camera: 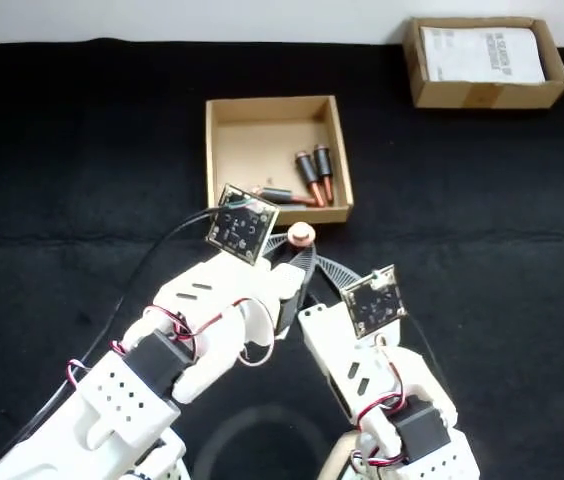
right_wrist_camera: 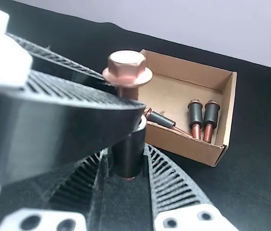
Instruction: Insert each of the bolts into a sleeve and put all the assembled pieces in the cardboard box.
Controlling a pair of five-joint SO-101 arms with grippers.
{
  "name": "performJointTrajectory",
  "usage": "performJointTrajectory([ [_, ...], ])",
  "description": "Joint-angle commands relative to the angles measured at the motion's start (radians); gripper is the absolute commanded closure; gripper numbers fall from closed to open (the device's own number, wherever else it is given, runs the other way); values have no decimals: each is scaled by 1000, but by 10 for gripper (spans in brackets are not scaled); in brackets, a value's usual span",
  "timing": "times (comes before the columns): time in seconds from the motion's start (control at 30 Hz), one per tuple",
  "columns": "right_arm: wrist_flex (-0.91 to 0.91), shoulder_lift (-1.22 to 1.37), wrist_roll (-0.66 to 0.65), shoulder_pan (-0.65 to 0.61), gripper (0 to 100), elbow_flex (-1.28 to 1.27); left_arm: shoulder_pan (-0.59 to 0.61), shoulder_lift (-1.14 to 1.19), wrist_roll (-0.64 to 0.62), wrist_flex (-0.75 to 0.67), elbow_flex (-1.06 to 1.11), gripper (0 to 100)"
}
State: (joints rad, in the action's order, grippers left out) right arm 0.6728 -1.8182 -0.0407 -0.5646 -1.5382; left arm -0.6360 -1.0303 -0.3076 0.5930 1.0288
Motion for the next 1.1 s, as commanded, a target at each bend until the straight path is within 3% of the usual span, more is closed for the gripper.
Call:
performJointTrajectory([
  [0.0,-22,-15,-9,-4,991,16,25,-13,2,35,-7,837],
  [0.13,-24,-15,-9,-4,991,16,53,-13,0,172,-67,691],
  [0.33,-25,-15,-11,-4,991,18,51,-21,51,514,-251,684],
  [0.6,-117,5,-71,8,991,61,51,-24,94,977,-659,702],
  [0.8,-119,277,-66,10,991,265,58,-153,94,1033,-782,982],
  [0.97,-127,564,-64,10,991,498,77,-288,95,1034,-702,986],
  [1.07,-127,739,-64,36,991,651,196,-381,95,1033,-584,991],
])
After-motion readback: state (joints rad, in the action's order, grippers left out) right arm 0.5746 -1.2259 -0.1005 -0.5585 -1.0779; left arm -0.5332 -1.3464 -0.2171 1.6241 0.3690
